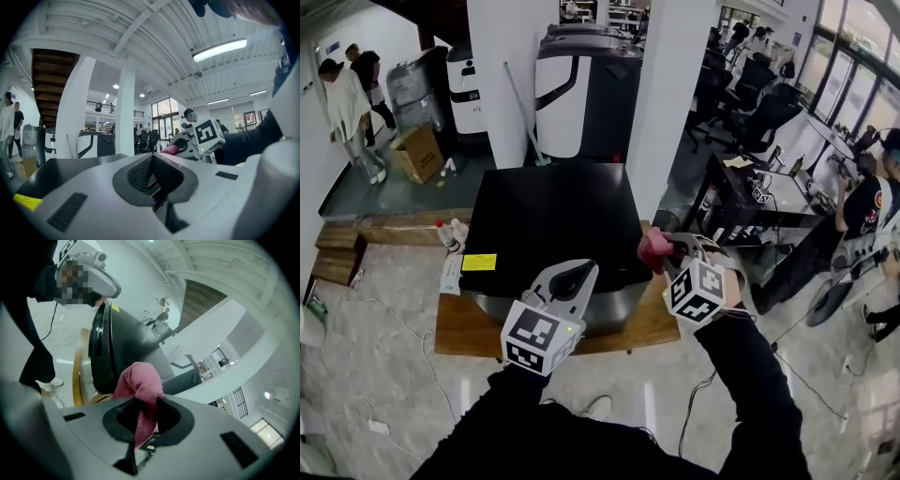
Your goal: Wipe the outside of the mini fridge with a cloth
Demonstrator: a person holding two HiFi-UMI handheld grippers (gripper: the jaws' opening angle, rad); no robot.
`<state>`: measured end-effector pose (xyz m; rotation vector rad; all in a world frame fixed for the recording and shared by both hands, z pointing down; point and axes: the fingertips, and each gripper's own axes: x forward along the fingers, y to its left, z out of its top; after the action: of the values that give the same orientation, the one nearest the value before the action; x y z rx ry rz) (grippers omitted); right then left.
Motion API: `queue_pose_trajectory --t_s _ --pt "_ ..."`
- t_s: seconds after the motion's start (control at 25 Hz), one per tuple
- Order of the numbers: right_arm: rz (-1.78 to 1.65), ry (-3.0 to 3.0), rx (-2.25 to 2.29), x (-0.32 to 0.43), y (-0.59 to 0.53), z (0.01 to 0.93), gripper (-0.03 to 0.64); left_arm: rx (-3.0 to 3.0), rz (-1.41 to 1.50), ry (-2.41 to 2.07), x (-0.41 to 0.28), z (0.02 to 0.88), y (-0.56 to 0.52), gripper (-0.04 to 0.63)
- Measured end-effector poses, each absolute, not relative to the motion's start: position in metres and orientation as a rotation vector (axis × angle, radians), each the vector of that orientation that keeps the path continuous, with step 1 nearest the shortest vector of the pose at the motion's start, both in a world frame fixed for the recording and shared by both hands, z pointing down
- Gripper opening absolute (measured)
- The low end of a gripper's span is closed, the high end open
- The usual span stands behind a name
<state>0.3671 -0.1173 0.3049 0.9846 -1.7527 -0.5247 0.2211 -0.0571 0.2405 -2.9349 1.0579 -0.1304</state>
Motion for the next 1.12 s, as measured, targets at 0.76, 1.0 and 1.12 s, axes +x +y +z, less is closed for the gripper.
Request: queue_pose_trajectory --t_s 0.76,1.0,1.12 --pt "-0.881 -2.074 1.288 0.155 0.005 0.232 0.051 -2.791 0.100 1.285 0.036 0.230 0.022 0.005" --pt "-0.934 -2.093 1.238 0.088 0.018 0.282 0.054 -2.805 0.142 1.321 -0.014 0.272 0.041 0.005" --pt "-0.961 -2.070 1.205 0.053 0.013 0.314 0.054 -2.788 0.135 1.361 -0.042 0.301 0.040 0.006"
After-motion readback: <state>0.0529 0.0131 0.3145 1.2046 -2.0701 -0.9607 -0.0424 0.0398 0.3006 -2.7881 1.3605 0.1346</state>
